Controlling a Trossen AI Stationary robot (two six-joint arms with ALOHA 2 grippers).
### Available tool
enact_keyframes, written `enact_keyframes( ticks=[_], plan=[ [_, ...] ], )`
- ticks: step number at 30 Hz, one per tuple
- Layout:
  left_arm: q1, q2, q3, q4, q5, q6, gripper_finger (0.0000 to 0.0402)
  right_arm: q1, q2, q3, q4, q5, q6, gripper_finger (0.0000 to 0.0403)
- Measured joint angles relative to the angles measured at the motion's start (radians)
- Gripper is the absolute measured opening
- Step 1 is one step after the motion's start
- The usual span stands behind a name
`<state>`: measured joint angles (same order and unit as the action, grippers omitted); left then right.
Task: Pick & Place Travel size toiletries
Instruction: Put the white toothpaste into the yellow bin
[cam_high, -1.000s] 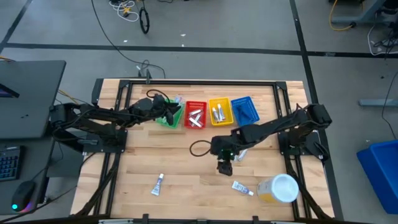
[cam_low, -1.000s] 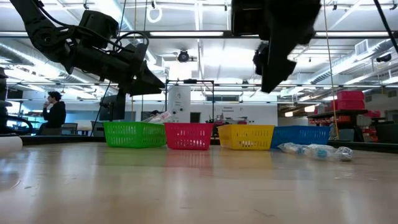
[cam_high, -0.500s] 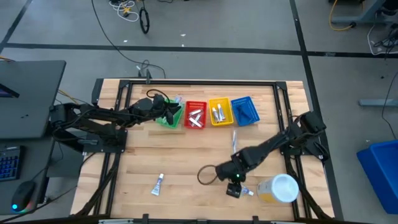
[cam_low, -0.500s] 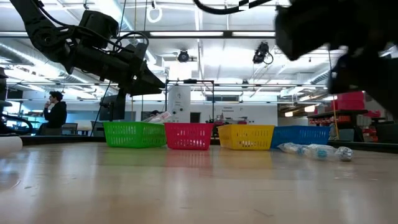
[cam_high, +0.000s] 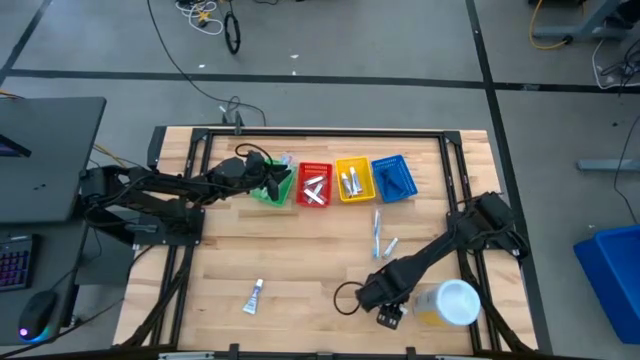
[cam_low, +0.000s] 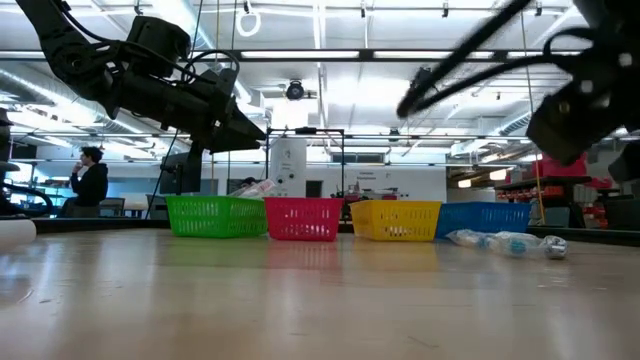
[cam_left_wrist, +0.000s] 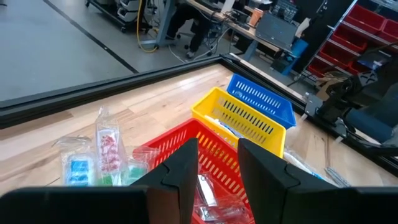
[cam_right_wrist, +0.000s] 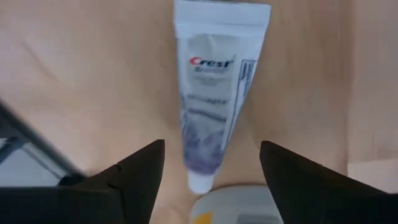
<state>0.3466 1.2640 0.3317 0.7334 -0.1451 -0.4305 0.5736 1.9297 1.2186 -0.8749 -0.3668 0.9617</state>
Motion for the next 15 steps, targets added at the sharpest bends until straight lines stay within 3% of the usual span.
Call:
enact_keyframes(
  ticks=[8, 15],
  plan=[
    [0.0, 0.0, 0.0, 0.009, 0.0, 0.0, 0.0121, 0.0, 0.035, 0.003, -0.005, 0.049, -0.005, 0.0242],
    [0.0, 0.0, 0.0, 0.029, 0.0, 0.002, 0.0121, -0.008, 0.034, 0.0, -0.017, 0.078, 0.005, 0.0163]
  ],
)
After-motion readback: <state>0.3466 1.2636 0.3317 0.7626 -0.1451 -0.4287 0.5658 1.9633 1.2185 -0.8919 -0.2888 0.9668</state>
